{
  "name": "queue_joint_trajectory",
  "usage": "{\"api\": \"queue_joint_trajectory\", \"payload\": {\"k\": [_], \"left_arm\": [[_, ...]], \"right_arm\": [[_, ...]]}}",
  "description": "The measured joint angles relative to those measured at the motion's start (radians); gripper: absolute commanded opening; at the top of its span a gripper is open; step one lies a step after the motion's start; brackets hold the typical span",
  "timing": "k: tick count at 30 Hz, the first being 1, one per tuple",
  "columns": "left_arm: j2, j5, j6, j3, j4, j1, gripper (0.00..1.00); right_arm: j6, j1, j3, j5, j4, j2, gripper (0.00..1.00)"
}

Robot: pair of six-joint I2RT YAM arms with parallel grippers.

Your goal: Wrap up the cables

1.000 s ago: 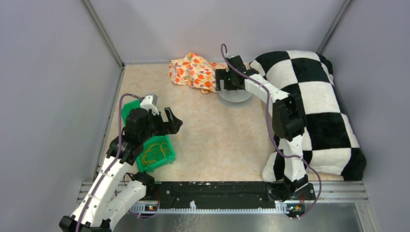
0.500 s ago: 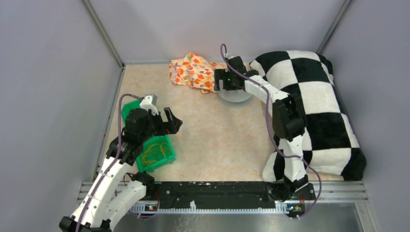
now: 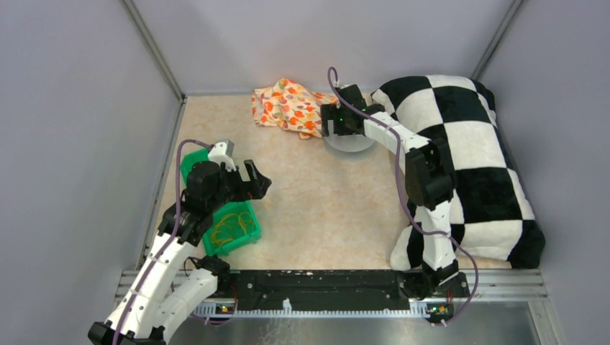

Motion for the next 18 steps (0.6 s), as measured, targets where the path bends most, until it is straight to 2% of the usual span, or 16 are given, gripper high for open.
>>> {"api": "queue_joint_trajectory", "payload": {"k": [12, 18], "left_arm": [[0.002, -0.001, 0.0, 0.0, 0.003, 0.0, 0.99], [0.016, -0.004, 0.0, 0.0, 0.006, 0.0, 0.99]], "right_arm": [[-0.01, -0.001, -0.003, 0.011, -0.016, 0.0, 0.99], [0.001, -0.001, -0.119, -0.031, 0.055, -0.035, 0.99]]}}
